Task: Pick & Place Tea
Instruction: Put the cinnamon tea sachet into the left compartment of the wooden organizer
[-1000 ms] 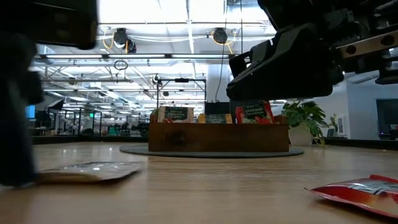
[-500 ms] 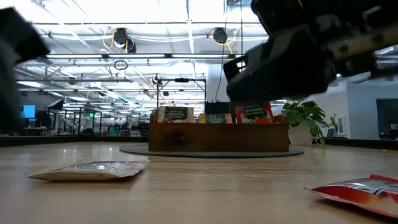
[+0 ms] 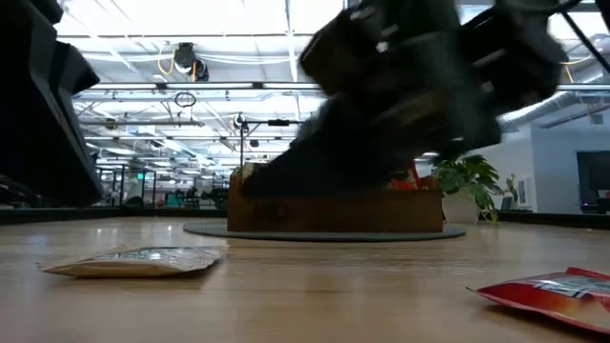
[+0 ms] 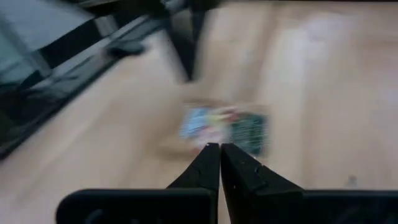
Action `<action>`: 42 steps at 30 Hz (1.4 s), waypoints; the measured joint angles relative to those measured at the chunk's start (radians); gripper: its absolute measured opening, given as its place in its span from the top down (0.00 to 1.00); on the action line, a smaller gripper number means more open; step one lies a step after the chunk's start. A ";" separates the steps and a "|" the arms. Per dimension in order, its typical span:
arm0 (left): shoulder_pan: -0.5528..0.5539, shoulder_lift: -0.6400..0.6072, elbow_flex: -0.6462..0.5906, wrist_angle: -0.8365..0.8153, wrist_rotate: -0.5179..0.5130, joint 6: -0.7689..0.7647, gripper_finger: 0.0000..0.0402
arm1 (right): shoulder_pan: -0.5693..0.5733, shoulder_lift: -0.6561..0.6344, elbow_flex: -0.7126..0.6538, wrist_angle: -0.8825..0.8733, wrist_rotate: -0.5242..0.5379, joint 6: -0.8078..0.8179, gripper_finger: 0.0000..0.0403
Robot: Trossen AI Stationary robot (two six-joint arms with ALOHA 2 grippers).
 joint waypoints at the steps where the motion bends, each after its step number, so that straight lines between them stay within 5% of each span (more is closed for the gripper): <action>1: 0.001 0.000 0.000 0.000 0.000 -0.009 0.99 | -0.011 0.011 0.012 0.003 0.002 0.014 0.98; 12: 0.014 0.012 -0.070 0.126 0.020 0.026 0.98 | -0.085 0.024 0.017 -0.051 -0.151 0.289 0.80; 19: 0.019 0.009 -0.145 0.212 0.006 -0.043 0.99 | -0.078 0.022 0.017 -0.073 -0.143 0.322 0.71; 32: 0.021 0.038 -0.264 0.450 -0.030 -0.080 0.98 | -0.077 0.019 0.020 -0.157 -0.129 0.342 0.71; 42: 0.015 0.034 -0.263 0.464 -0.062 -0.008 0.98 | -0.048 0.020 0.018 -0.193 -0.112 0.293 0.72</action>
